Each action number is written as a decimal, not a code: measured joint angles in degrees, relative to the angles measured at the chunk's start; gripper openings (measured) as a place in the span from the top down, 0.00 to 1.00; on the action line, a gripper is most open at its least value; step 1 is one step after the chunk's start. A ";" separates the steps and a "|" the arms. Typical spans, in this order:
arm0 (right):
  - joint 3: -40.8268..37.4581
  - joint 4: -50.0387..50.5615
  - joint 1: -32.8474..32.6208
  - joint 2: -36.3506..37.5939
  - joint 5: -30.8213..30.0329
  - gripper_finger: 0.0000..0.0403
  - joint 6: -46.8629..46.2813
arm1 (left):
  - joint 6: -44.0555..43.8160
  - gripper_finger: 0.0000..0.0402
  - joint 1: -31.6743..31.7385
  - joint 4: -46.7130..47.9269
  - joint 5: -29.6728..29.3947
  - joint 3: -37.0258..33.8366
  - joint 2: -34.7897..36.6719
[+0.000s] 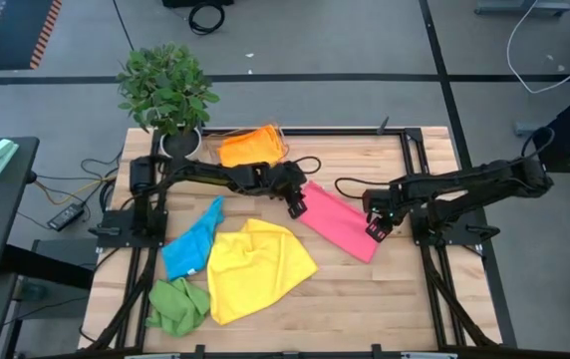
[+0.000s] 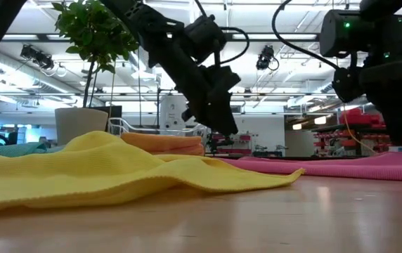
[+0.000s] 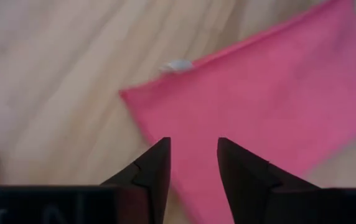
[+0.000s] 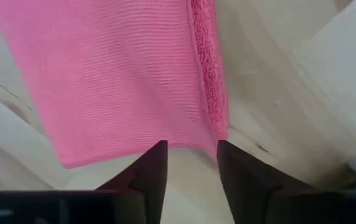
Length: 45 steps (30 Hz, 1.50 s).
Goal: Fold microfiber towels
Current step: Fold the pink microfiber cloth
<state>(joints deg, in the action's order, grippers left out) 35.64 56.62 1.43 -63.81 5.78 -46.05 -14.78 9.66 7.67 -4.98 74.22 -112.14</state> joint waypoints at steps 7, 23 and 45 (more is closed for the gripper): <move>0.06 -0.45 -1.15 0.07 -2.38 0.84 -1.52 | -5.36 0.85 -1.65 -1.10 0.76 -0.02 -4.56; -12.40 -21.45 -2.63 -3.56 0.58 0.99 -3.28 | -5.32 0.98 -1.64 2.24 0.72 0.33 -8.90; -0.32 -30.45 15.01 -4.94 6.97 1.00 24.09 | -9.82 0.98 -7.43 1.94 3.23 8.39 -6.40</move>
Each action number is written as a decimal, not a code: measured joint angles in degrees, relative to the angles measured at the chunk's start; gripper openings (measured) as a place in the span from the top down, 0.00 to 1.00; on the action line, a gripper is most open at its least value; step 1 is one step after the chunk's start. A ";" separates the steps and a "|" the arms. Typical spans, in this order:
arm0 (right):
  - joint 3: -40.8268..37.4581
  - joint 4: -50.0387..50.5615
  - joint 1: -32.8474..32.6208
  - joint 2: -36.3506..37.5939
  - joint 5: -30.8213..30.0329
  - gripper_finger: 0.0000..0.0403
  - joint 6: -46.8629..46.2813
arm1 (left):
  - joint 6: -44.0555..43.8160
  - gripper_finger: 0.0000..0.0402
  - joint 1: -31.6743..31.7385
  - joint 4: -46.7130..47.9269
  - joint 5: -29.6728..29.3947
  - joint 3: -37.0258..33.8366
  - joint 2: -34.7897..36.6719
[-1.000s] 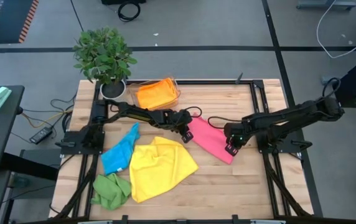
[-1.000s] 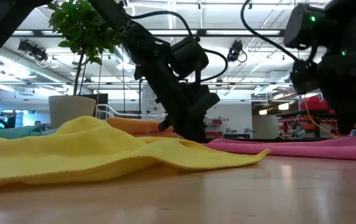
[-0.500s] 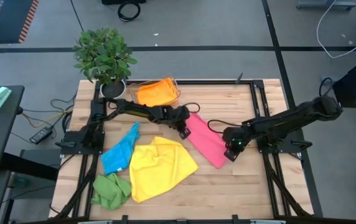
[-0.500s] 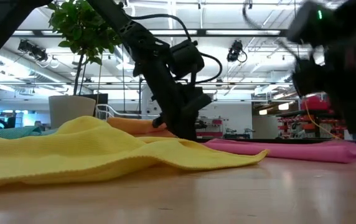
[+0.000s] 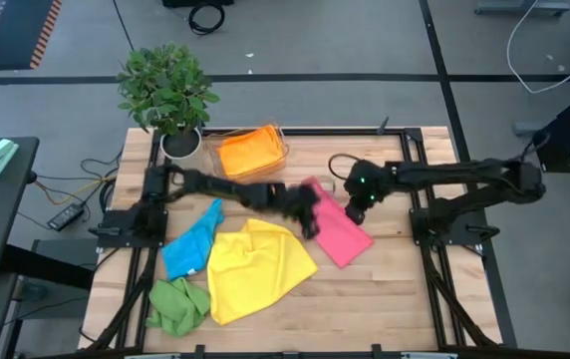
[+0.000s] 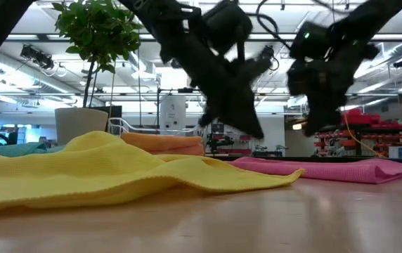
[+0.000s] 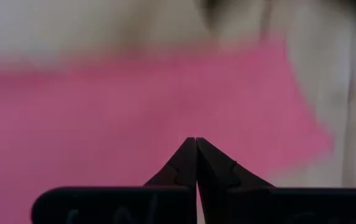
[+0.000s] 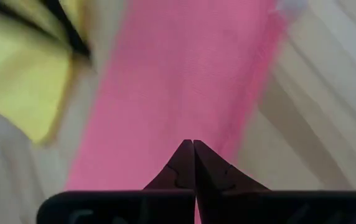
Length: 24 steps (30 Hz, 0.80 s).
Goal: Fold microfiber towels
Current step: Fold the pink microfiber cloth
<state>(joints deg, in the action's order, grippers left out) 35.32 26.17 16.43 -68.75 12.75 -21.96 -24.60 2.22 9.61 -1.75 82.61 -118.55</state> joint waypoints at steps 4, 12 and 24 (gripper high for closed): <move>-0.66 -11.34 5.67 -7.52 8.33 1.00 6.00 | -2.09 0.98 -3.65 -1.50 -0.24 -0.06 -3.54; 4.03 -14.06 9.20 -24.03 9.54 1.00 13.05 | -10.27 0.97 -4.04 -0.54 -0.81 -0.10 -6.32; 4.76 -10.03 12.16 -17.23 1.56 1.00 12.01 | -10.74 0.98 -1.71 5.33 -1.89 0.10 -5.69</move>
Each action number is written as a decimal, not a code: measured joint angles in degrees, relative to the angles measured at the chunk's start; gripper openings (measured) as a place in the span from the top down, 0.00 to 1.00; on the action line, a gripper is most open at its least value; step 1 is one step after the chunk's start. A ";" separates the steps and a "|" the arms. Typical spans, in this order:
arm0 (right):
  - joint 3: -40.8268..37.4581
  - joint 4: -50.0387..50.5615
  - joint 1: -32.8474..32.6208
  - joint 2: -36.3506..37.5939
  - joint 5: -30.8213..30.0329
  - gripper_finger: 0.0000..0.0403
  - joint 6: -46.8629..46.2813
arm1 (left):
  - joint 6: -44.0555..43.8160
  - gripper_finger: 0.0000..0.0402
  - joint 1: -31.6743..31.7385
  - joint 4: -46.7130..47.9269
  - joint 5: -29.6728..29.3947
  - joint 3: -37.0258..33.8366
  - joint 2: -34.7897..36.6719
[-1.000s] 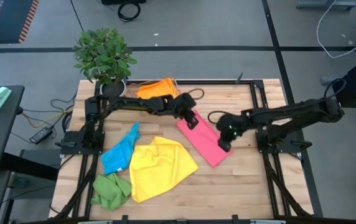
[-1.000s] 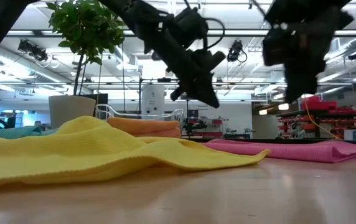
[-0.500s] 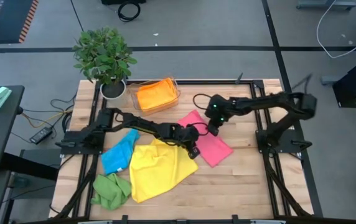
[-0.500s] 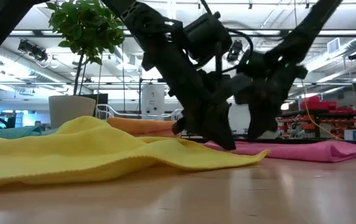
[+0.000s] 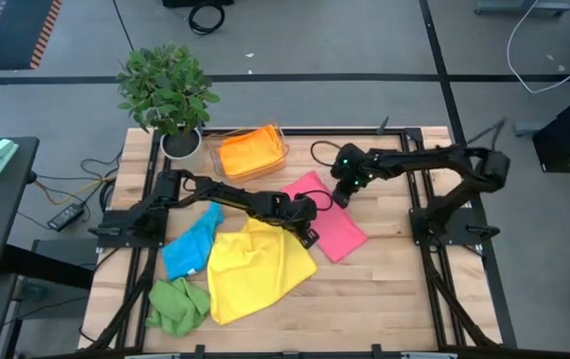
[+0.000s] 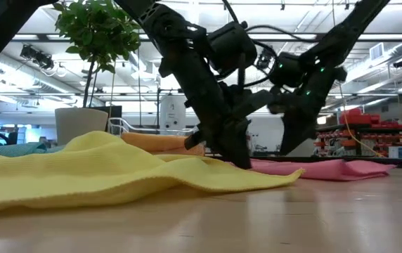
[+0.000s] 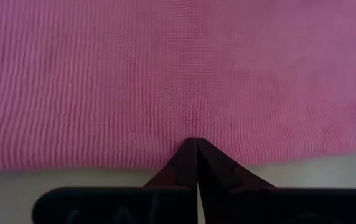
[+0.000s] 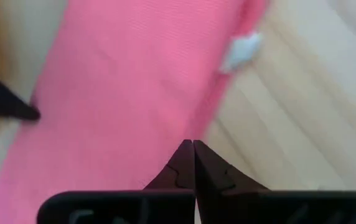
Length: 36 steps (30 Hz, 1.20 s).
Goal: Fold microfiber towels
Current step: Fold the pink microfiber cloth
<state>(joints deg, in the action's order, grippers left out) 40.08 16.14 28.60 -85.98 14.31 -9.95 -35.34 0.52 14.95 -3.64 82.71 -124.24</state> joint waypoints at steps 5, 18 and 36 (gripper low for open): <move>-0.19 6.59 0.47 5.35 0.05 1.00 -0.12 | 2.12 0.97 2.82 3.75 -0.31 -0.34 1.93; -3.48 -8.70 -9.81 0.00 -2.50 1.00 -7.59 | 5.98 0.99 2.86 4.13 -0.18 -0.30 4.84; -3.04 -8.11 -5.67 -5.90 -1.41 1.00 -2.82 | 5.51 0.96 2.09 5.33 0.11 0.04 0.93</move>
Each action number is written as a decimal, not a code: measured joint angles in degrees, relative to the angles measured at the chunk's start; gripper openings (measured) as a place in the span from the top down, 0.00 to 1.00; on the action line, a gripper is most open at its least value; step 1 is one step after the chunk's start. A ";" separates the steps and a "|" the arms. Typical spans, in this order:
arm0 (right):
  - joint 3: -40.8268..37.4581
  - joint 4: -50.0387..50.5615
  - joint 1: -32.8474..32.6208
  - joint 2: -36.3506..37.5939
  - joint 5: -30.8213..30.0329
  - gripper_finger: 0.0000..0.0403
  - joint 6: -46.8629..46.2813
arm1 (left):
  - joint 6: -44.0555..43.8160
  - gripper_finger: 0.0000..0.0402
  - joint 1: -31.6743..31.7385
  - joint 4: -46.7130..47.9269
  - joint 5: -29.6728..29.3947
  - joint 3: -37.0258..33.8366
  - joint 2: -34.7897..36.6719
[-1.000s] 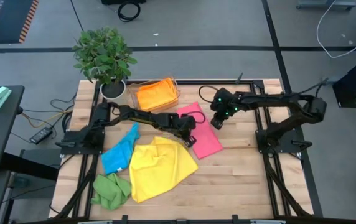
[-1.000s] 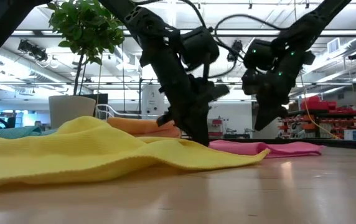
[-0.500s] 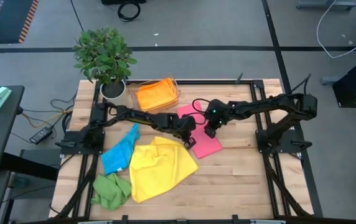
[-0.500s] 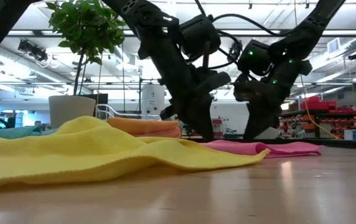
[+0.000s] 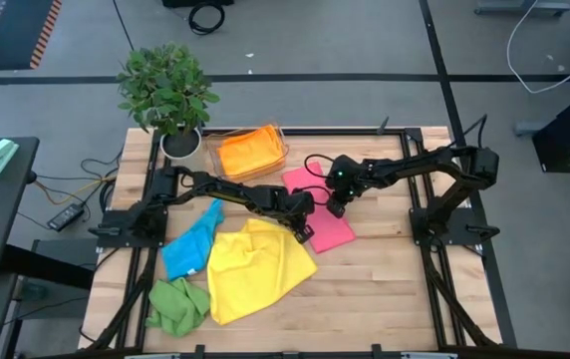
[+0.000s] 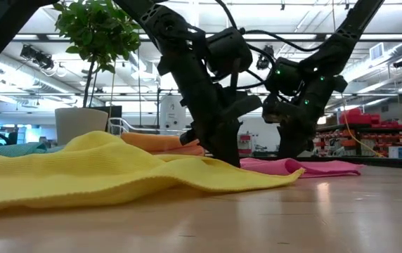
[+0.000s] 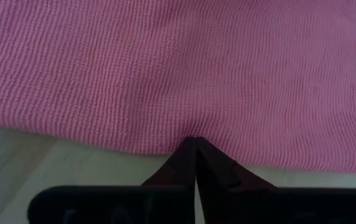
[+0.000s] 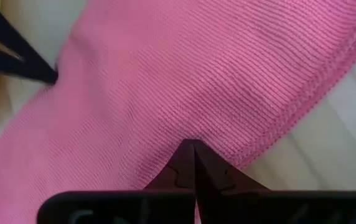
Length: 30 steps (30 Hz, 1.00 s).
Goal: Fold microfiber towels
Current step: Fold the pink microfiber cloth
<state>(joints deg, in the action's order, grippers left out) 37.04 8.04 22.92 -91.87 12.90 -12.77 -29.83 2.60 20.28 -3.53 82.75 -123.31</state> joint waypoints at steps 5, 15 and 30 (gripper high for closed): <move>-0.42 3.76 2.24 3.63 -0.82 1.00 0.57 | 0.51 0.95 0.46 4.39 -0.31 0.10 0.05; -0.53 7.26 4.06 7.79 3.11 1.00 -0.88 | 0.55 0.95 1.92 4.51 0.23 -0.45 2.04; -0.40 4.11 -3.02 12.60 -0.78 1.00 -8.13 | 7.22 0.98 9.71 2.74 11.90 -1.60 5.62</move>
<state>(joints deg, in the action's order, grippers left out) 36.64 12.15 19.90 -79.28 12.12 -20.91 -22.61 12.31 23.01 8.37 81.14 -117.69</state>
